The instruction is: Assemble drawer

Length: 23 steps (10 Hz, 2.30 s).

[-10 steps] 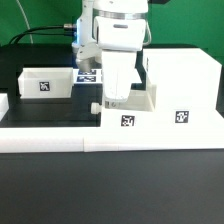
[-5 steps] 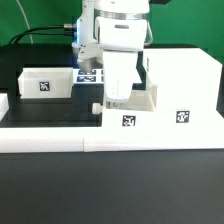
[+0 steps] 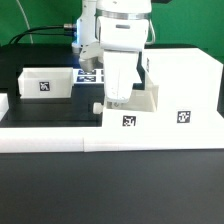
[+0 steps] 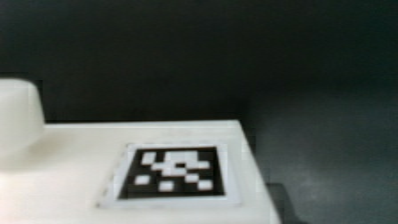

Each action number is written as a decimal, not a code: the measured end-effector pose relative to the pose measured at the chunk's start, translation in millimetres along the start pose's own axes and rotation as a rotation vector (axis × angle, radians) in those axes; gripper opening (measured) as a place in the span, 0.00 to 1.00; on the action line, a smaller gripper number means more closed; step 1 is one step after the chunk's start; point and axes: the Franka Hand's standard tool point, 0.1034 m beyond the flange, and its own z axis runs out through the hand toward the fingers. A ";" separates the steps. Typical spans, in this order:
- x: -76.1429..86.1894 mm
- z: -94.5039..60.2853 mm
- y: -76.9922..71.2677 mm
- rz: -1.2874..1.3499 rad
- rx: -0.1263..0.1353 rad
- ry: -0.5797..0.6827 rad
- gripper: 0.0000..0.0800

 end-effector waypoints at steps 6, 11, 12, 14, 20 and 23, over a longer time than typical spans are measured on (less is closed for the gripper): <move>5.3 0.1 0.3 -0.022 -0.017 -0.002 0.05; 8.8 -1.9 2.2 -0.052 -0.008 -0.017 0.05; 8.2 -1.7 2.5 -0.051 -0.008 -0.017 0.05; 7.0 -1.1 1.9 -0.040 -0.008 -0.017 0.14; 8.4 -15.1 6.3 0.012 -0.032 -0.012 0.81; -3.6 -34.8 12.2 0.021 -0.052 -0.016 0.81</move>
Offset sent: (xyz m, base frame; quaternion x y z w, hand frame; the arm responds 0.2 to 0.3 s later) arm 0.0000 0.0000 0.0000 0.0000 0.0000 0.0000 1.0000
